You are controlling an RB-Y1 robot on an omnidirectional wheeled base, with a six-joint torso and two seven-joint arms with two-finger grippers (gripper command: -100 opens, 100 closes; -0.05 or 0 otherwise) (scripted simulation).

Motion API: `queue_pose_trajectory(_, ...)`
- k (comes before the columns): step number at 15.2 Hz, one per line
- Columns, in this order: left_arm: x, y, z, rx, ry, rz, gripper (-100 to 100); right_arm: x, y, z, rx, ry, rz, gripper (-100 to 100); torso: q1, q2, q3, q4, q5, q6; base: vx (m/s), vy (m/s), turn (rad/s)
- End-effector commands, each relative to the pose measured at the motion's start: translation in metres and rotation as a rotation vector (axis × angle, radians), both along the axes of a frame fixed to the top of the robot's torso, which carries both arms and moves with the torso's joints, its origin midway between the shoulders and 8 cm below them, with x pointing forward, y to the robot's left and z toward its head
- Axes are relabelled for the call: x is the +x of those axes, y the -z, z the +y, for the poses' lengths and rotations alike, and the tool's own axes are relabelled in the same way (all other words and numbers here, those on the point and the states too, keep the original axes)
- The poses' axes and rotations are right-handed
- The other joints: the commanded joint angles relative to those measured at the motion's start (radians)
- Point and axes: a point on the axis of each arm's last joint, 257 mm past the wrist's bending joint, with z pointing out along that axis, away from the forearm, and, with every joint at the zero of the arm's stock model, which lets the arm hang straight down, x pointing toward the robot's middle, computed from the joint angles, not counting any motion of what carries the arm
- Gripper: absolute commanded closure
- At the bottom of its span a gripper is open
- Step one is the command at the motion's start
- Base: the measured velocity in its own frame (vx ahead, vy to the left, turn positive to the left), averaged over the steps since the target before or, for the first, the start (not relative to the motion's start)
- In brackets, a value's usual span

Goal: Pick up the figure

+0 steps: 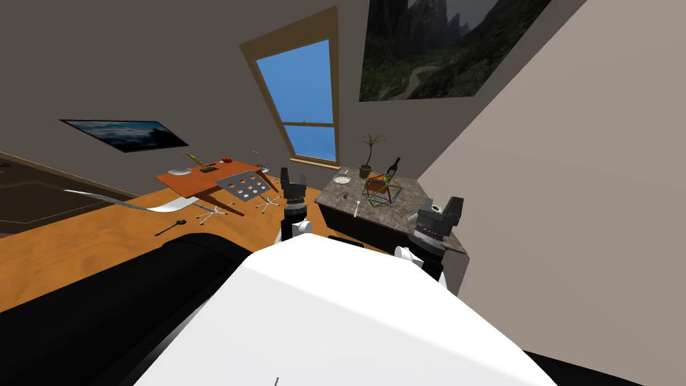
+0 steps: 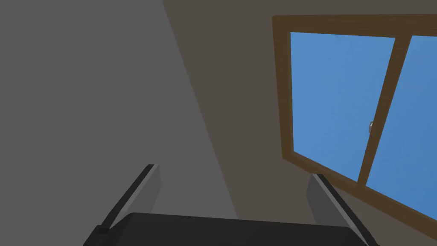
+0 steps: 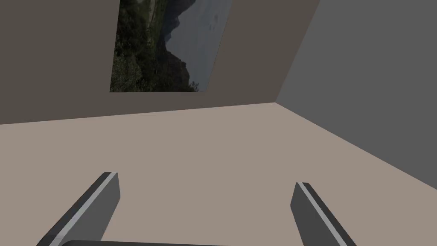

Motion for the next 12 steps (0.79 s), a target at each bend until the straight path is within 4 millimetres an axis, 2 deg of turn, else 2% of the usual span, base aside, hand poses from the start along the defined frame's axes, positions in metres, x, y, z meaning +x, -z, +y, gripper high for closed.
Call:
queue_pose_trajectory(1,0.006,0.005,-0.003,0.033,0.015,0.027,-100,0.000,0.000,0.000,0.000,0.000,0.000,0,0.000,0.000,0.000,0.000,0.000,0.000,-0.002,0.001,-0.051)
queue_pose_trajectory(5,0.020,0.016,-0.005,0.083,0.030,0.085,-100,0.000,0.000,0.000,0.000,0.000,0.000,0,0.001,0.000,0.000,0.000,0.000,0.000,-0.005,0.009,-0.096)
queue_pose_trajectory(9,0.048,0.045,-0.001,0.161,0.034,0.215,-100,0.000,0.000,0.000,0.000,0.000,0.000,0,0.002,0.000,0.000,0.000,0.000,0.000,-0.007,0.015,-0.153)
queue_pose_trajectory(10,0.049,0.046,-0.001,0.164,0.035,0.217,-100,0.000,0.000,0.000,0.000,0.000,0.000,0,0.002,0.000,0.000,0.000,0.000,0.000,-0.007,0.019,-0.128)
queue_pose_trajectory(11,0.059,0.057,0.003,0.192,0.031,0.266,-100,0.000,0.000,0.000,0.000,0.000,0.000,0,0.002,0.000,0.000,0.000,0.000,0.000,-0.008,0.018,-0.183)
queue_pose_trajectory(12,0.060,0.059,0.003,0.192,0.031,0.271,-100,0.000,0.000,0.000,0.000,0.000,0.000,0,0.002,0.000,0.000,0.000,0.000,0.001,-0.008,0.018,-0.158)
